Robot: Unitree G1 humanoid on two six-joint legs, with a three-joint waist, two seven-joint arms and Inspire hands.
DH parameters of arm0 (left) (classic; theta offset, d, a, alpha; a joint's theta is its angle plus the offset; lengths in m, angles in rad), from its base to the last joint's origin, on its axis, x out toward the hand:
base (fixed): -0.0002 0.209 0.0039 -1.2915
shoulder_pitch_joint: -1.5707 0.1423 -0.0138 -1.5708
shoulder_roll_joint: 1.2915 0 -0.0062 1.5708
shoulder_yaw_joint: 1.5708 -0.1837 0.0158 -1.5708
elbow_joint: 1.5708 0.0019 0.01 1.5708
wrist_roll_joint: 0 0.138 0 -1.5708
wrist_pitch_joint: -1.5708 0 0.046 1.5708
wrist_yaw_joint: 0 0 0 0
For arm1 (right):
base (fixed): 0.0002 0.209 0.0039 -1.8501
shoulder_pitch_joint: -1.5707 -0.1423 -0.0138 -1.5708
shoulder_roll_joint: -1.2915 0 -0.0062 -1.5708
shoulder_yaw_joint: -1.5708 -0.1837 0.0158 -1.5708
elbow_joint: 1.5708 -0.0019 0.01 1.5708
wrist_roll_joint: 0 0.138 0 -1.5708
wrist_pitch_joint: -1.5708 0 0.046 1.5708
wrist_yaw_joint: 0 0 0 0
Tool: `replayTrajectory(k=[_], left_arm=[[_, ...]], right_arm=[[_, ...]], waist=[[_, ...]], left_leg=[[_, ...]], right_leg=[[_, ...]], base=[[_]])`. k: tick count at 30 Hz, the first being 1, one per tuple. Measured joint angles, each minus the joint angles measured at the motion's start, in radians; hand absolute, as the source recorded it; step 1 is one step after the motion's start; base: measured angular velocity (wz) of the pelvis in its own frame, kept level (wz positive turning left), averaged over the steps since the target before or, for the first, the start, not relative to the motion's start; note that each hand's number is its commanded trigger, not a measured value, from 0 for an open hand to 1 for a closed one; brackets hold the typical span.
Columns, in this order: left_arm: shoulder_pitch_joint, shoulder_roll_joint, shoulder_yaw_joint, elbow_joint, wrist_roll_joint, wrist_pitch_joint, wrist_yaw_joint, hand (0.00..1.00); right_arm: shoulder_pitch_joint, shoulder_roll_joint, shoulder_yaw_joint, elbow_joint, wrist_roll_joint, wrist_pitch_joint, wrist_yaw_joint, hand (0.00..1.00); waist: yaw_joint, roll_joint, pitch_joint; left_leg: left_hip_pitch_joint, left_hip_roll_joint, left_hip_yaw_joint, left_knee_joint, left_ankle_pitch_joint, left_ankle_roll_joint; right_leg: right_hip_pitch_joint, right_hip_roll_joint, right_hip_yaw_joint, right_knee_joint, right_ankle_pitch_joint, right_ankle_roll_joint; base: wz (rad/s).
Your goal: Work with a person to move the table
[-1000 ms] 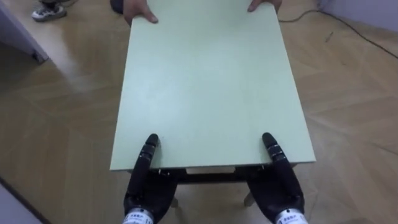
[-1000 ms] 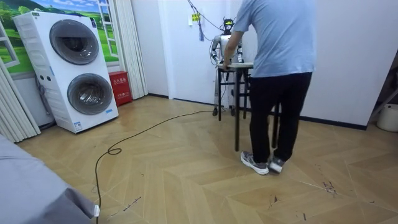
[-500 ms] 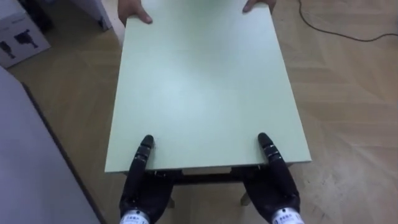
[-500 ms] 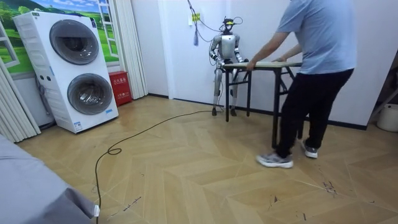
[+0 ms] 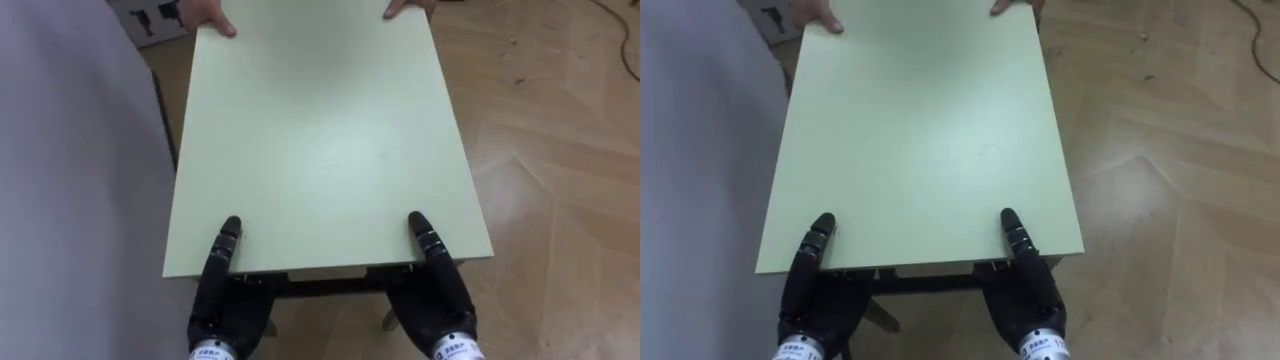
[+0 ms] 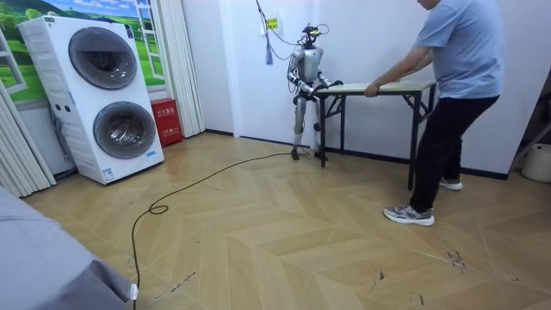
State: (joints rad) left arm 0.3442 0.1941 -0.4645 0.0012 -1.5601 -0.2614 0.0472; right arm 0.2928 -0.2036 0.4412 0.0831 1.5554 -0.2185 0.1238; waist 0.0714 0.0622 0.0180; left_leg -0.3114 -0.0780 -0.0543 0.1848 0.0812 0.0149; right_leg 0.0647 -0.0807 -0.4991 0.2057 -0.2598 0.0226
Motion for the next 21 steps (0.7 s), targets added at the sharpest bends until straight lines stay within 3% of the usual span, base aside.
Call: replayTrajectory(k=[1, 2, 3, 4, 5, 7, 8, 9, 10, 11, 12, 16, 21], left_arm=[[0.001, -0.004, 0.0, 0.001, 0.0, 0.0, 0.001, 1.0], [0.009, -0.01, 0.0, 0.006, 0.0, 0.0, 0.001, 1.0], [0.017, -0.011, 0.002, 0.006, 0.0, 0.0, 0.001, 1.0], [0.031, -0.013, 0.009, 0.006, -0.001, 0.002, 0.0, 1.0], [0.031, -0.015, 0.021, 0.006, 0.0, 0.014, 0.0, 1.0], [0.02, -0.013, 0.029, 0.006, 0.001, 0.035, 0.007, 1.0], [0.02, -0.015, 0.026, 0.006, 0.001, 0.036, 0.008, 1.0], [0.02, -0.017, 0.025, 0.006, 0.0, 0.034, 0.009, 1.0], [0.02, -0.018, 0.023, 0.006, 0.0, 0.033, 0.011, 1.0], [0.023, -0.017, 0.017, 0.006, 0.0, 0.031, 0.016, 1.0], [0.027, -0.013, 0.016, 0.006, 0.0, 0.029, 0.017, 1.0], [0.032, -0.026, 0.018, 0.006, 0.002, 0.028, 0.017, 1.0], [0.04, -0.033, 0.017, 0.022, 0.001, 0.027, 0.017, 1.0]], right_arm=[[0.0, -0.001, -0.005, 0.001, -0.002, 0.006, 0.0, 1.0], [-0.001, -0.003, -0.011, 0.007, -0.004, 0.02, -0.001, 1.0], [-0.002, -0.004, -0.011, 0.009, -0.008, 0.029, -0.004, 1.0], [-0.002, -0.001, -0.01, 0.01, -0.015, 0.041, -0.012, 1.0], [-0.003, -0.002, -0.012, 0.011, -0.015, 0.045, -0.013, 1.0], [0.001, 0.008, -0.021, 0.011, -0.022, 0.044, -0.014, 1.0], [0.0, 0.01, -0.025, 0.01, -0.034, 0.044, -0.018, 1.0], [-0.004, 0.008, -0.025, 0.01, -0.038, 0.044, -0.018, 1.0], [-0.003, 0.008, -0.025, 0.01, -0.038, 0.044, -0.018, 1.0], [0.007, 0.01, -0.024, 0.01, -0.038, 0.039, -0.019, 1.0], [0.017, 0.01, -0.023, 0.01, -0.038, 0.034, -0.019, 1.0], [0.008, 0.009, -0.02, 0.012, -0.046, 0.031, -0.02, 1.0], [0.015, 0.01, -0.02, 0.021, -0.049, 0.034, -0.023, 1.0]], waist=[[-0.001, 0.0, 0.0003], [-0.004, -0.005, 0.0025], [-0.002, -0.007, 0.0039], [0.009, -0.005, 0.0037], [0.015, 0.002, 0.0032], [-0.003, -0.003, 0.0037], [-0.009, -0.005, 0.0032], [-0.008, -0.004, 0.0034], [-0.009, -0.004, 0.0038], [-0.012, -0.003, 0.004], [-0.011, -0.005, 0.0033], [-0.005, -0.004, 0.0036], [-0.001, -0.006, 0.0042]], left_leg=[[-0.002, 0.001, 0.019, -0.002, 0.003, -0.001], [-0.014, 0.015, 0.097, 0.071, -0.047, 0.012], [-0.018, 0.031, 0.151, 0.149, -0.108, 0.025], [-0.013, 0.074, 0.225, 0.268, -0.213, 0.038], [-0.016, 0.095, 0.244, 0.304, -0.258, 0.041], [0.001, 0.075, 0.216, 0.257, -0.263, 0.08], [0.01, 0.069, 0.205, 0.22, -0.247, 0.087], [0.017, 0.066, 0.204, 0.195, -0.237, 0.09], [0.021, 0.065, 0.203, 0.188, -0.235, 0.091], [0.032, 0.061, 0.195, 0.181, -0.235, 0.091], [0.044, 0.058, 0.192, 0.17, -0.235, 0.091], [0.048, 0.048, 0.193, 0.151, -0.235, 0.092], [0.092, 0.035, 0.181, 0.125, -0.235, 0.093]], right_leg=[[0.0, -0.008, -0.019, -0.003, 0.0, 0.0], [0.009, -0.028, -0.054, 0.001, -0.002, -0.002], [0.014, -0.03, -0.067, 0.002, -0.002, -0.002], [0.02, -0.028, -0.098, 0.019, -0.004, -0.001], [0.02, -0.02, -0.108, 0.046, -0.015, 0.007], [-0.022, -0.027, -0.071, 0.123, -0.037, 0.016], [-0.066, -0.032, 0.016, 0.131, -0.05, 0.016], [-0.12, -0.024, 0.073, 0.098, -0.045, 0.01], [-0.149, -0.024, 0.1, 0.085, -0.023, 0.008], [-0.185, -0.023, 0.123, 0.088, 0.043, 0.003], [-0.186, -0.023, 0.115, 0.088, 0.064, 0.0], [-0.18, -0.03, 0.134, 0.09, 0.067, 0.004], [-0.178, -0.055, 0.162, 0.14, 0.047, 0.031]], base=[[0.64], [0.31], [0.14], [0.03], [0.31], [0.48], [0.2], [0.13], [0.18], [0.28], [0.24], [0.03], [0.1]])
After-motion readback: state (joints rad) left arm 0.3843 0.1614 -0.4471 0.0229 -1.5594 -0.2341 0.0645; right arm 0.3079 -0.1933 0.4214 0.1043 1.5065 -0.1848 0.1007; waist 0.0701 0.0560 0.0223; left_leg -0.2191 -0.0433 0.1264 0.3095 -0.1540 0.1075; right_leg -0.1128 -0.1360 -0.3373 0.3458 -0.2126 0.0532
